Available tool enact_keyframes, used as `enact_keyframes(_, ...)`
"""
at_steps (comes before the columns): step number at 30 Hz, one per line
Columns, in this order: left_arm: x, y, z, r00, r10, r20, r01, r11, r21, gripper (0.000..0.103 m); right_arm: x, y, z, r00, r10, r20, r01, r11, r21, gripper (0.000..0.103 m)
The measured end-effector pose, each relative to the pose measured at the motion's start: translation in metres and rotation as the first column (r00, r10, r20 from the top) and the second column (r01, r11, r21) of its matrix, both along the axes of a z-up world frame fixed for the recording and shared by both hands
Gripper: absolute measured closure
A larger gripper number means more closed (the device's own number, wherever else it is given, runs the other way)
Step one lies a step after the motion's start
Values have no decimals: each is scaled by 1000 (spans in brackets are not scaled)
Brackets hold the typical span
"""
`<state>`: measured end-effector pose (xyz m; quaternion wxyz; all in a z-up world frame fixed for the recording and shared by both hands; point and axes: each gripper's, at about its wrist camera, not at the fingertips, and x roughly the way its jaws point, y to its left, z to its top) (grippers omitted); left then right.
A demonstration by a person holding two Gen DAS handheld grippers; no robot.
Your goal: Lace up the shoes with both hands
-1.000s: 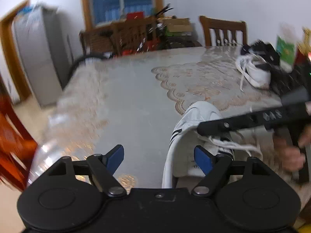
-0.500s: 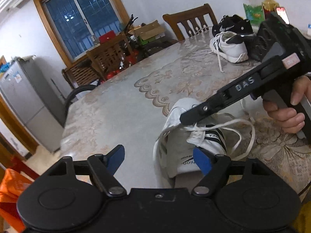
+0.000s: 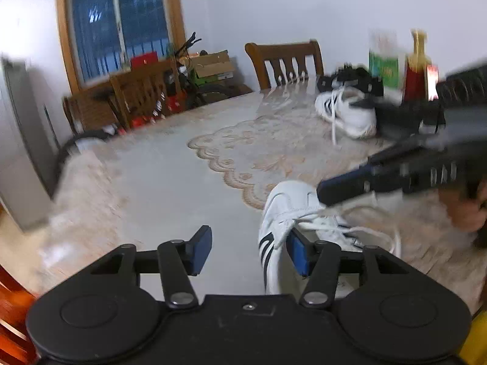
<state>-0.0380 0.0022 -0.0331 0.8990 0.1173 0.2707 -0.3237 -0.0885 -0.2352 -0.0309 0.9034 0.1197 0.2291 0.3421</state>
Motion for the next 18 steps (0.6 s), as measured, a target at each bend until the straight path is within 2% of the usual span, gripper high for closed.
enact_keyframes(2, 6, 9, -4, 999, 8, -50, -12, 997, -75, 52, -3, 5, 7, 998, 28, 56, -20, 990, -141, 87)
enact_keyframes(3, 7, 12, -5, 998, 8, -61, -14, 995, -99, 52, -4, 10, 13, 994, 49, 95, -26, 972, -232, 81)
enact_keyframes(5, 9, 16, -8, 997, 3, -73, -13, 991, -136, 52, -2, 19, 23, 985, 104, 135, -44, 922, -386, 79)
enact_keyframes(8, 11, 20, -10, 997, 1, -83, -15, 984, -177, 52, 11, 36, 31, 976, 198, 87, -121, 834, -539, 79)
enact_keyframes(11, 11, 22, -13, 996, -7, -84, -11, 979, -206, 52, 25, 43, 28, 973, 231, -2, -189, 791, -582, 80)
enact_keyframes(12, 12, 23, -14, 996, -10, -88, -9, 976, -216, 52, 27, 45, 24, 973, 229, -13, -192, 781, -595, 85)
enact_keyframes(13, 13, 24, -15, 996, -14, -92, -7, 974, -226, 52, 30, 46, 21, 974, 225, -23, -193, 771, -607, 95)
enact_keyframes(15, 13, 26, -17, 996, -17, -92, -6, 969, -247, 52, 34, 44, 18, 979, 203, -34, -182, 777, -603, 100)
enact_keyframes(18, 15, 32, -21, 994, -21, -109, -14, 951, -308, 52, 33, 41, 18, 987, 158, -13, -138, 820, -556, 103)
